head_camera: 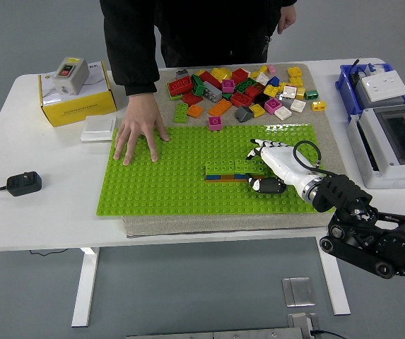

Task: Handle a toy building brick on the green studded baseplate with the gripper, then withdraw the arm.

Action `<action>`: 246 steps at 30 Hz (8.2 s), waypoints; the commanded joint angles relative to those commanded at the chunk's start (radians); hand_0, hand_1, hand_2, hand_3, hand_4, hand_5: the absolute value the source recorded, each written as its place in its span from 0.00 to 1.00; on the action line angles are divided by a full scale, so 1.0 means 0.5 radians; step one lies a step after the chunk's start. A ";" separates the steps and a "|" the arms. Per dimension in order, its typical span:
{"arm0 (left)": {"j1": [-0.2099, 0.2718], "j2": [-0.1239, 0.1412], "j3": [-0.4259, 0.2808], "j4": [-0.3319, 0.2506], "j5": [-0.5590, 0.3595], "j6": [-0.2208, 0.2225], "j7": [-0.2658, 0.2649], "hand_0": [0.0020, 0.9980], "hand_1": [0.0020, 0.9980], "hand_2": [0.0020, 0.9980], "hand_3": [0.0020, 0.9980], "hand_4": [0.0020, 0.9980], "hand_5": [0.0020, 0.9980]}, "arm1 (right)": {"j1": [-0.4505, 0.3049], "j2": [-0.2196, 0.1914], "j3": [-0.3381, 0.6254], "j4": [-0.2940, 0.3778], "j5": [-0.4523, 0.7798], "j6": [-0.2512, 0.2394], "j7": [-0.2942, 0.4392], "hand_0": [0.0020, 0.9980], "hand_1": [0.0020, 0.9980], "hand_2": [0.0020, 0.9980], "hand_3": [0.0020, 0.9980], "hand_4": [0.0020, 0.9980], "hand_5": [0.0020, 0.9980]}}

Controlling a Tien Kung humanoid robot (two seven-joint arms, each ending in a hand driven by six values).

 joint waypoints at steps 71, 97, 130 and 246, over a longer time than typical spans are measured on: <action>0.002 0.000 0.014 0.000 0.000 0.009 -0.005 0.65 0.64 0.48 0.58 0.16 0.78 | -0.001 -0.005 -0.003 0.003 0.000 -0.011 -0.003 0.95 0.99 1.00 0.74 0.59 0.43; 0.001 -0.003 0.003 0.000 0.000 0.008 -0.003 0.65 0.64 0.48 0.58 0.15 0.77 | 0.001 -0.011 0.026 0.010 0.012 0.014 -0.002 0.95 0.98 1.00 0.78 0.59 0.43; 0.014 -0.011 0.006 0.000 0.000 -0.006 -0.018 0.65 0.64 0.47 0.58 0.15 0.77 | -0.082 -0.168 0.260 0.246 0.165 0.085 0.053 0.96 0.98 1.00 0.89 0.66 0.51; 0.006 -0.012 0.168 0.000 0.000 -0.011 -0.033 0.65 0.64 0.47 0.57 0.16 0.77 | -0.279 -0.126 0.166 0.215 0.031 0.023 0.093 1.00 0.98 1.00 0.73 0.67 0.68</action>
